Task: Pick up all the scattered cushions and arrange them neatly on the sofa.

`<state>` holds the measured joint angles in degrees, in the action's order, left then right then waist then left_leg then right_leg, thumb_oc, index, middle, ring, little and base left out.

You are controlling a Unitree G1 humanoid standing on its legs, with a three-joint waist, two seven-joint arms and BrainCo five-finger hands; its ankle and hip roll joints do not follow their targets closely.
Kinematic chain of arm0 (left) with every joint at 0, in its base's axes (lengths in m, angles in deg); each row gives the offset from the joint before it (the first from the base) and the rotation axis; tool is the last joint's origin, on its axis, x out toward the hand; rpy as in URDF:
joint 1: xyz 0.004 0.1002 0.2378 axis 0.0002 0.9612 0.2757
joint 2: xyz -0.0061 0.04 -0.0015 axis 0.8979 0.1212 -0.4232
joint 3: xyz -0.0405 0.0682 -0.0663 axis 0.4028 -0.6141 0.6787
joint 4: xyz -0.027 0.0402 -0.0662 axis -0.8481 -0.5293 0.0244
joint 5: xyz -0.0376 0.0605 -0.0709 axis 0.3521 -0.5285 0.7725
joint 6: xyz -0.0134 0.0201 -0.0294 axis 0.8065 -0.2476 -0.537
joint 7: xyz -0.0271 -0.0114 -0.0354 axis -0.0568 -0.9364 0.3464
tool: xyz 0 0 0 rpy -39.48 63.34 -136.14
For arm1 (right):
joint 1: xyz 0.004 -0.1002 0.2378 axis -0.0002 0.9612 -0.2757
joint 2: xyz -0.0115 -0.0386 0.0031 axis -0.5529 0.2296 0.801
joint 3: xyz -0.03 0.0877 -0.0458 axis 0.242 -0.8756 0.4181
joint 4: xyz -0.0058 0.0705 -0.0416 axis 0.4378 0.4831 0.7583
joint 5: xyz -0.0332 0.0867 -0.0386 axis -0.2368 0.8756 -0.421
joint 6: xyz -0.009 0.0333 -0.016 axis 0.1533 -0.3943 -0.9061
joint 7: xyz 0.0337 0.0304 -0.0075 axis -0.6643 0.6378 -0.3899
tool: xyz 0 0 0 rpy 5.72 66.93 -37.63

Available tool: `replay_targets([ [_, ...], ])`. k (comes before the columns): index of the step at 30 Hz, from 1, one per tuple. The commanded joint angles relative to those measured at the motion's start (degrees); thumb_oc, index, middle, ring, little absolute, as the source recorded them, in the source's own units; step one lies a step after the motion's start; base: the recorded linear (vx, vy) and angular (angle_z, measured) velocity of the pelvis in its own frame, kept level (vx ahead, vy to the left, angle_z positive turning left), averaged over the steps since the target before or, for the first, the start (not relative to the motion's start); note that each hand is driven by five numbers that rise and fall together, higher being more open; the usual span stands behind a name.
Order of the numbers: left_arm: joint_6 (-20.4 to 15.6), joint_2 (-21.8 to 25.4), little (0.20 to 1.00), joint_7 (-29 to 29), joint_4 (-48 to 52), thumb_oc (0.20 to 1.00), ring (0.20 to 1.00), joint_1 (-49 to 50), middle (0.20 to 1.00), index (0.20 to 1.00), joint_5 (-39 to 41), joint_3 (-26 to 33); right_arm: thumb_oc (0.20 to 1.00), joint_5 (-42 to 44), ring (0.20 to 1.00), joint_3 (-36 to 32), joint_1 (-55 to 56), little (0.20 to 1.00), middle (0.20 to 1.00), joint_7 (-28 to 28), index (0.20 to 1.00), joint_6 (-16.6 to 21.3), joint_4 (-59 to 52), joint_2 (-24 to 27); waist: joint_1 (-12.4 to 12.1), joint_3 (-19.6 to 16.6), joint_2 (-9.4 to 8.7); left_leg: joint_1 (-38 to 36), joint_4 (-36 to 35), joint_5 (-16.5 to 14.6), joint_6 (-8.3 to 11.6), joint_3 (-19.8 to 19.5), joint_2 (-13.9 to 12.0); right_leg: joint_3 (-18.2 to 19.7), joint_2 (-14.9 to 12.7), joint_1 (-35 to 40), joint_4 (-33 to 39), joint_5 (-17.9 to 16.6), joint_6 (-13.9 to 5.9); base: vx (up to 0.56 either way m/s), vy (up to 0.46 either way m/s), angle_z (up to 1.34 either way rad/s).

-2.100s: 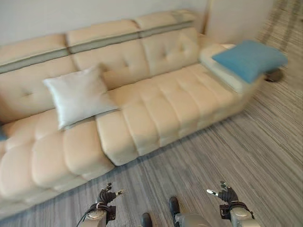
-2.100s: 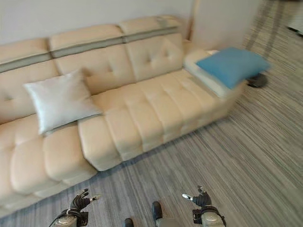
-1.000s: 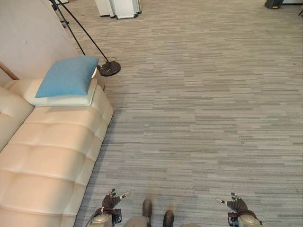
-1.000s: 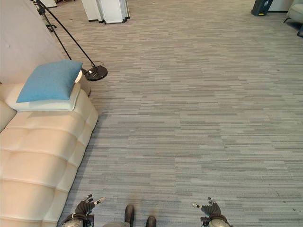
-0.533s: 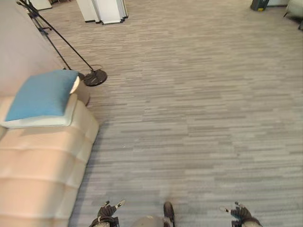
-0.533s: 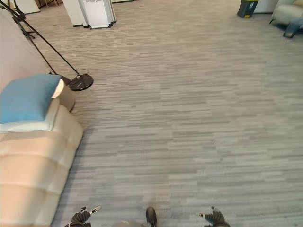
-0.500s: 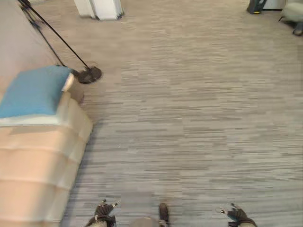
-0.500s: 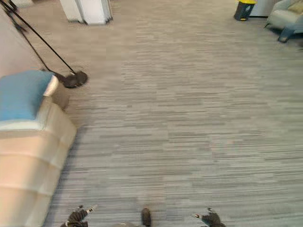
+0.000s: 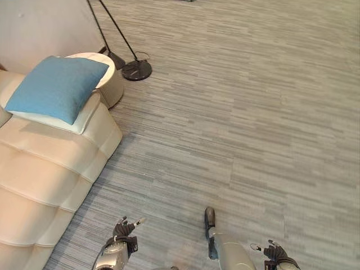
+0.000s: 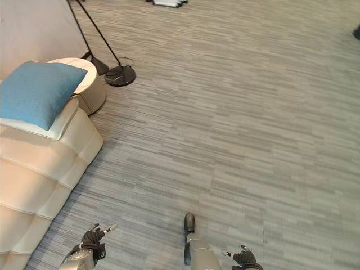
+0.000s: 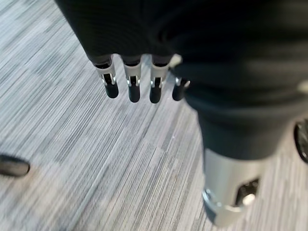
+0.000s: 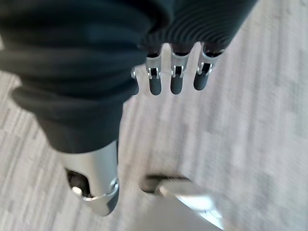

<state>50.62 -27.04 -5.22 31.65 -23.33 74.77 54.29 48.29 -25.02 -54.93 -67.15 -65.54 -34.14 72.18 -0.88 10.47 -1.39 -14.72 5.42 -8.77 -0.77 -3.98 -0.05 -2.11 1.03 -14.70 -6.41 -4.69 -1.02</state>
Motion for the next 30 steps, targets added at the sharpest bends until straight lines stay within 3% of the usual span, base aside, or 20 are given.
replay_targets([
  [1,-1.4,1.5,1.0,0.0,0.4,1.0,1.0,-1.7,1.0,1.0,1.6,0.0,1.0,0.6,1.0,0.6,0.5,1.0,1.0,0.1,1.0,1.3,-1.9,2.5,0.9,-0.9,0.58,10.4,8.5,5.2,2.2,1.3,2.7,-0.5,-1.6,8.3,7.6,2.5,-4.28,0.32,-0.176,0.37],
  [2,-1.3,1.5,1.0,-0.3,0.5,1.0,1.0,-1.9,1.0,1.0,1.5,-0.6,1.0,0.8,1.0,0.5,0.5,1.0,1.0,0.0,1.0,1.5,-2.2,3.1,0.9,-0.3,0.59,13.6,14.7,6.9,2.63,1.3,2.9,-1.5,-1.7,9.9,7.7,3.4,-3.47,0.28,-0.182,0.46],
  [4,-1.1,1.6,1.0,-0.5,1.1,1.0,1.0,-2.6,1.0,1.0,1.5,-1.4,1.0,1.5,1.0,0.0,0.3,1.0,1.0,0.1,1.0,1.2,-2.1,3.9,0.9,1.4,0.51,19.7,25.3,8.1,3.1,6.3,1.3,-4.5,-2.0,13.4,7.2,6.5,-1.62,0.32,-0.207,0.71],
  [5,-1.1,1.6,1.0,-0.4,0.9,1.0,1.0,-2.8,1.0,1.0,1.7,-1.8,1.0,1.5,1.0,-0.1,0.2,1.0,1.0,0.3,1.0,0.9,-1.8,4.1,1.1,1.6,0.44,21.1,24.4,7.3,2.89,8.3,0.9,-5.7,-2.3,14.4,7.2,7.4,-1.28,0.31,-0.147,0.77],
  [8,-1.0,1.4,1.0,-0.6,0.9,1.0,1.0,-3.0,1.0,1.0,1.2,-2.5,1.0,1.5,1.0,-0.2,0.3,1.0,1.0,0.4,1.0,0.5,-1.4,4.2,1.4,1.5,0.06,23.0,19.2,5.2,2.08,10.8,1.4,-7.5,-3.2,16.3,7.6,8.4,-1.53,0.23,-0.041,0.83],
  [9,-0.8,1.3,1.0,-0.7,0.5,1.0,1.0,-2.7,1.0,1.0,0.5,-2.7,1.0,1.3,1.0,-0.4,0.7,1.0,1.0,0.5,1.0,0.3,-1.1,4.0,1.4,0.6,-0.29,23.0,10.8,3.3,0.9,13.2,1.4,-9.5,-3.6,17.6,8.3,9.5,-2.0,0.3,-0.003,0.69],
  [10,-0.8,1.2,1.0,-0.7,0.5,1.0,1.0,-2.2,1.0,1.0,0.3,-2.6,1.0,1.0,1.0,-0.3,0.9,1.0,1.0,0.4,1.0,0.2,-0.8,3.9,1.5,0.2,-0.31,22.7,5.9,4.9,0.97,14.0,1.2,-10.6,-3.7,18.3,8.6,9.9,-2.16,0.52,0.028,0.52],
  [11,-0.4,1.1,1.0,-0.8,0.2,1.0,1.0,-1.7,1.0,1.0,-0.5,-2.6,1.0,0.3,1.0,0.2,0.9,1.0,1.0,0.5,1.0,0.2,-0.2,3.8,1.2,0.0,-0.11,22.9,-3.8,10.2,2.99,15.7,0.4,-12.3,-3.3,20.8,9.5,11.0,-2.39,0.51,0.087,0.36],
  [12,-0.2,1.2,1.0,-0.8,-0.7,1.0,1.0,-1.9,1.0,1.0,-1.1,-2.4,1.0,-0.3,1.0,0.5,0.7,1.0,1.0,0.7,1.0,0.2,0.3,3.7,1.2,0.1,-0.26,24.5,-10.4,12.9,4.14,17.2,-0.7,-14.0,-3.0,22.4,10.1,11.7,-2.43,0.41,0.082,0.67],
  [13,-0.2,1.2,1.0,-0.8,-0.7,1.0,1.0,-1.9,1.0,1.0,-1.1,-2.4,1.0,-0.3,1.0,0.5,0.7,1.0,1.0,0.7,1.0,0.3,0.3,3.7,1.3,0.1,-0.28,24.5,-10.4,12.9,4.15,17.1,-0.7,-14.0,-3.0,22.4,10.1,11.7,-2.43,0.4,0.148,0.83],
  [15,0.1,1.4,1.0,-0.7,-0.9,1.0,1.0,-2.0,1.0,1.0,-1.0,-1.9,1.0,-0.8,1.0,0.7,0.5,1.0,1.0,0.6,1.0,-0.1,0.3,3.6,1.6,-0.2,-0.53,25.7,-10.4,14.9,5.51,21.7,-2.9,-15.8,-3.4,24.8,10.0,12.2,-2.69,0.43,0.191,0.67],
  [16,0.1,1.5,1.0,-0.6,-1.1,1.0,1.0,-1.6,1.0,1.0,-0.6,-1.3,1.0,-1.2,1.0,1.0,0.6,1.0,1.0,0.3,1.0,-0.2,0.0,3.4,1.7,-1.1,-0.56,24.6,-10.4,14.4,5.16,23.1,-3.5,-16.0,-3.3,25.8,9.6,13.0,-3.05,0.46,0.21,0.03],
  [17,0.2,1.4,1.0,-0.7,-1.3,1.0,1.0,-1.5,1.0,1.0,-0.6,-1.3,1.0,-1.3,1.0,1.0,1.0,1.0,1.0,0.2,1.0,-0.2,-0.1,2.8,1.9,-1.7,-0.74,24.6,-10.4,16.1,5.18,23.8,-3.4,-16.9,-3.8,26.7,9.4,13.3,-3.45,0.34,0.155,0.04],
  [18,0.2,1.4,1.0,-0.7,-1.3,1.0,1.0,-1.4,1.0,1.0,-0.6,-1.3,1.0,-1.3,1.0,1.0,1.0,1.0,1.0,0.2,1.0,-0.2,-0.1,2.8,2.0,-1.7,-0.78,24.6,-10.4,16.2,5.2,23.7,-3.4,-17.0,-3.8,26.7,9.4,13.4,-3.45,0.49,0.278,0.33],
  [20,0.5,1.5,1.0,-0.8,-2.1,1.0,1.0,-1.2,1.0,1.0,-1.1,-1.5,1.0,-1.6,1.0,1.0,1.1,1.0,1.0,0.0,1.0,-0.4,0.0,1.7,1.8,-3.7,-2.08,22.5,-10.4,14.9,3.28,23.6,-1.1,-17.0,-6.8,26.7,4.3,13.6,-4.59,0.59,0.359,0.41],
  [22,0.8,1.8,1.0,-1.0,-2.0,1.0,1.0,-1.0,1.0,1.0,-1.6,-1.7,1.0,-1.1,1.0,0.8,1.4,1.0,1.0,-0.3,1.0,-0.2,-0.4,0.8,1.5,-3.7,-3.15,20.7,-10.2,12.7,1.22,23.0,0.7,-16.9,-9.8,24.7,-4.4,10.1,-5.8,0.43,0.334,0.13],
  [25,1.0,2.5,1.0,-1.0,-0.6,1.0,1.0,-0.7,1.0,1.0,-1.4,-1.5,1.0,-2.4,1.0,2.1,0.7,1.0,1.0,-0.6,1.0,-0.2,-1.4,0.3,1.2,-2.1,-3.71,17.3,-10.4,9.0,-2.1,22.0,3.5,-15.7,-14.8,18.5,-20.9,1.2,-7.41,0.3,0.338,0.51],
  [26,1.2,2.6,1.0,-0.9,-0.9,1.0,1.0,-0.9,1.0,1.0,-1.2,-1.6,1.0,-2.4,1.0,2.3,0.6,1.0,1.0,-0.5,1.0,-0.3,-1.9,0.2,1.4,-1.4,-3.49,16.1,-10.4,8.2,-2.56,21.4,3.8,-14.0,-14.5,16.4,-23.8,0.4,-6.97,0.21,0.205,0.97],
  [28,0.8,2.9,1.0,-0.3,-0.7,1.0,1.0,-1.6,1.0,1.0,-0.5,-1.6,1.0,-2.2,1.0,3.0,-0.2,1.0,1.0,-0.4,1.0,0.0,-2.3,-0.2,1.8,0.7,-2.52,14.4,-10.4,7.3,-2.73,19.3,3.0,-9.1,-10.7,9.4,-26.9,5.4,-5.54,0.16,0.111,1.19],
  [30,0.5,3.0,1.0,-0.1,-0.5,1.0,1.0,-2.1,1.0,1.0,-0.1,-1.8,1.0,-1.8,1.0,3.4,-0.5,1.0,1.0,-0.2,1.0,0.1,-2.5,-0.4,1.8,2.0,-1.5,13.1,-10.4,7.5,-2.29,17.6,2.4,-8.4,-8.1,6.5,-22.0,9.5,-4.43,0.22,0.043,0.99],
])
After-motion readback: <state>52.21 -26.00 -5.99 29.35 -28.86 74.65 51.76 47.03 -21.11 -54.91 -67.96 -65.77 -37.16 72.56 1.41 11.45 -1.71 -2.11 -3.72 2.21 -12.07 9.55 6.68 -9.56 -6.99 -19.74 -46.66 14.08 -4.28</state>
